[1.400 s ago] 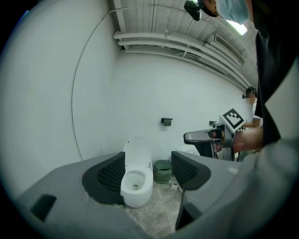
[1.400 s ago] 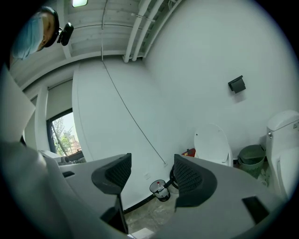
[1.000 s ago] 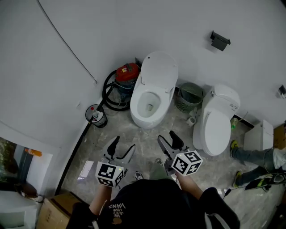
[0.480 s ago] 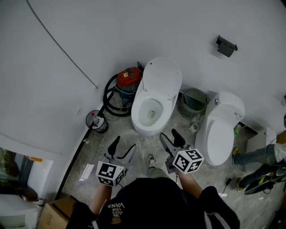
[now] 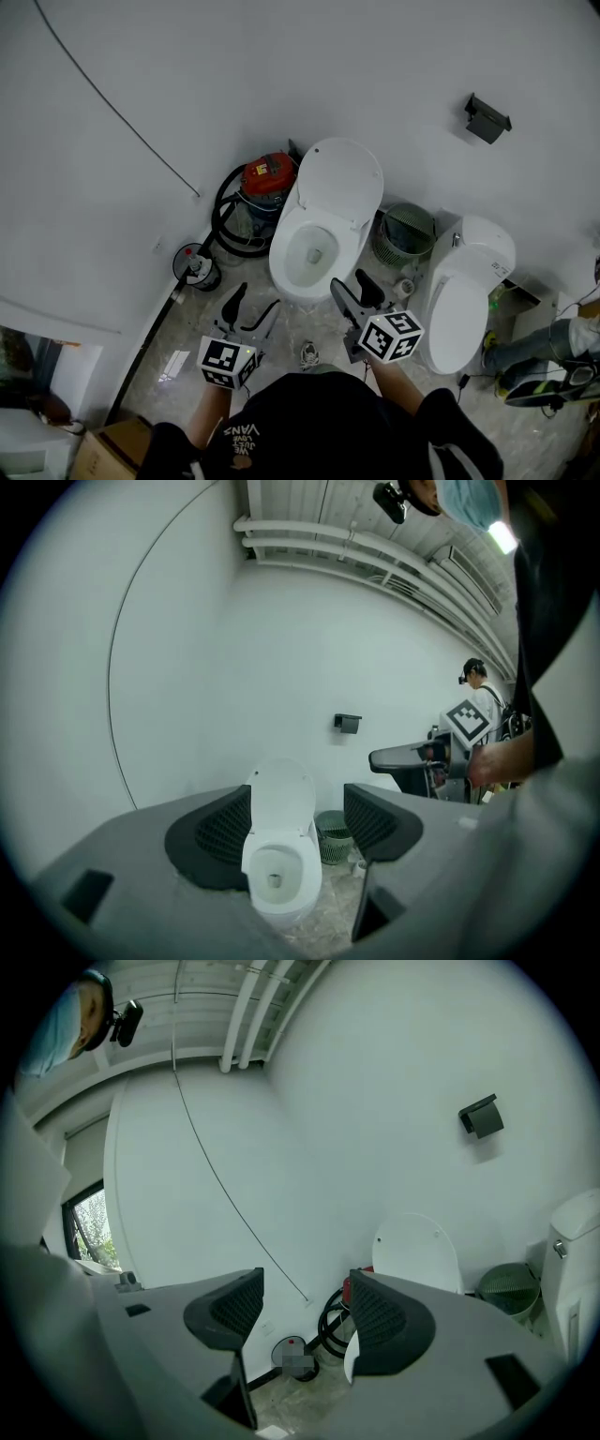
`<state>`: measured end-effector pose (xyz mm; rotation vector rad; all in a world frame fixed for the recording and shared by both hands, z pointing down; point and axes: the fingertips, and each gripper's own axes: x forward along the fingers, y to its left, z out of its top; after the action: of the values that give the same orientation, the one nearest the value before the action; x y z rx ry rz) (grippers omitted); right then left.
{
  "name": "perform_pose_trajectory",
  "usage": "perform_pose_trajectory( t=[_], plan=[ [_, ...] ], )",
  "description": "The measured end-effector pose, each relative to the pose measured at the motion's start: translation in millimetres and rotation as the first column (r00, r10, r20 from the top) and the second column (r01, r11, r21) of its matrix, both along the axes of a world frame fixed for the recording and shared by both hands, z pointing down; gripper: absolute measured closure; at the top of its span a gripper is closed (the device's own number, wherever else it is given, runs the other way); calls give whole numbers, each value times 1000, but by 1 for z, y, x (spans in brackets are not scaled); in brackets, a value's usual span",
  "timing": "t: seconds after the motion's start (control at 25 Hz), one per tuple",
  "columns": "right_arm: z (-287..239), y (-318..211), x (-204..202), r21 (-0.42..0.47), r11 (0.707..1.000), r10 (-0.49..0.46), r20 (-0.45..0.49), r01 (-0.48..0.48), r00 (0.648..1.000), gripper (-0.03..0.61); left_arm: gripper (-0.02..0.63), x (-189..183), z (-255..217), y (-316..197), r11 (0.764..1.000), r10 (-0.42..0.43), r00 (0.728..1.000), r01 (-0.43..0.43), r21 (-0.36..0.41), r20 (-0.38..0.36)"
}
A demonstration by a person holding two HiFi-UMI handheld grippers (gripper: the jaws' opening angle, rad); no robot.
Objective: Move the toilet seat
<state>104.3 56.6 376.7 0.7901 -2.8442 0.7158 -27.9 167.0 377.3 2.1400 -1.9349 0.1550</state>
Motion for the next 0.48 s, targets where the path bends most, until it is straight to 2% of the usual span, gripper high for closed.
perform_pose_trajectory(
  t=[0.32,0.48],
  plan=[
    [8,-53,-5,-18,999,-36,-17,36,999,311,309,-3,9,-51,1000,-25,1000,25,-17,-12],
    [13,-73,-2,-20,999,-45,-26,45,999,314,309,-10,5,-70,998,-61,998,61,1,-5]
  ],
)
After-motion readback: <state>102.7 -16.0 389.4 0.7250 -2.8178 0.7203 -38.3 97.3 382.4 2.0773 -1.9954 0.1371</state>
